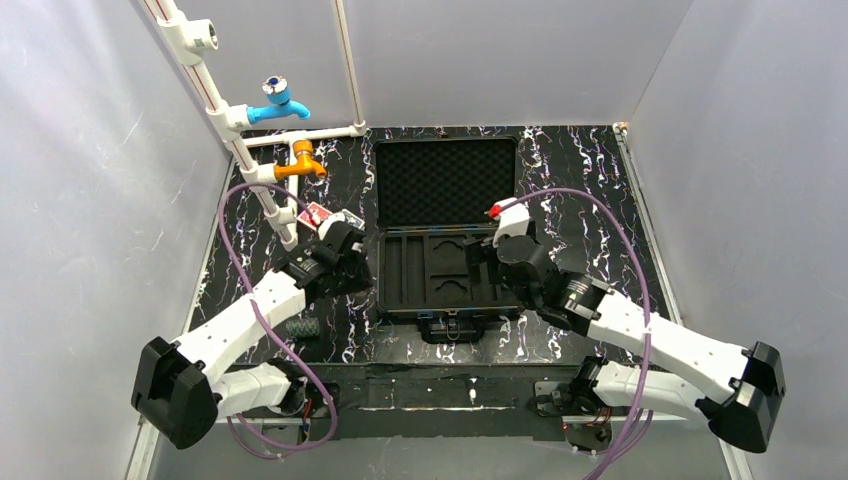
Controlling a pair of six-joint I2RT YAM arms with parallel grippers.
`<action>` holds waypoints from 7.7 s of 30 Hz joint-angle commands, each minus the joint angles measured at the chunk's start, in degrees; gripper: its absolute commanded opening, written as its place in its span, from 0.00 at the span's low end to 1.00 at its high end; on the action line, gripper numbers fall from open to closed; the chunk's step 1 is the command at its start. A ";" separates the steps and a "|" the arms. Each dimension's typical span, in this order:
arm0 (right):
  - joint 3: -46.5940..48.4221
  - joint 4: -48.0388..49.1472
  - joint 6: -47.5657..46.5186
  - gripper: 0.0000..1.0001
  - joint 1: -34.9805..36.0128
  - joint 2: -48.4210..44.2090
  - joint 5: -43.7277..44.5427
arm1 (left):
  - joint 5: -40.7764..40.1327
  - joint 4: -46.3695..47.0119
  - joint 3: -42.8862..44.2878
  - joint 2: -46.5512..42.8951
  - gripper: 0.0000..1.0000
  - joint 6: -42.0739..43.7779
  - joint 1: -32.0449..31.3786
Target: Pack up texas hold em set
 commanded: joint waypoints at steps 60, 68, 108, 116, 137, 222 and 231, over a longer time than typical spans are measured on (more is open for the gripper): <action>6.01 15.59 -23.08 1.00 0.24 -16.21 28.91 | 18.08 6.13 59.74 57.01 0.00 -3.16 -13.98; 6.39 15.27 -22.53 1.00 0.24 -15.61 26.99 | 16.25 4.17 59.64 57.64 0.07 -3.66 -15.03; 5.92 13.25 -21.12 1.00 0.24 -13.18 25.92 | 8.36 1.49 51.31 44.89 0.61 0.21 -16.70; 6.00 13.41 -20.85 1.00 0.22 -12.44 25.25 | 11.16 2.96 46.39 43.99 0.42 2.91 -20.17; 5.71 14.65 -21.30 1.00 0.24 -10.70 24.73 | 8.77 9.29 48.24 52.99 0.22 3.10 -20.37; 41.21 -0.81 8.39 1.00 0.24 8.29 31.49 | -20.59 -46.88 -4.30 -22.01 0.98 -41.70 -14.61; 42.62 -0.15 10.14 1.00 0.24 8.24 28.67 | -18.12 -49.32 -7.22 -21.79 0.98 -48.82 -14.09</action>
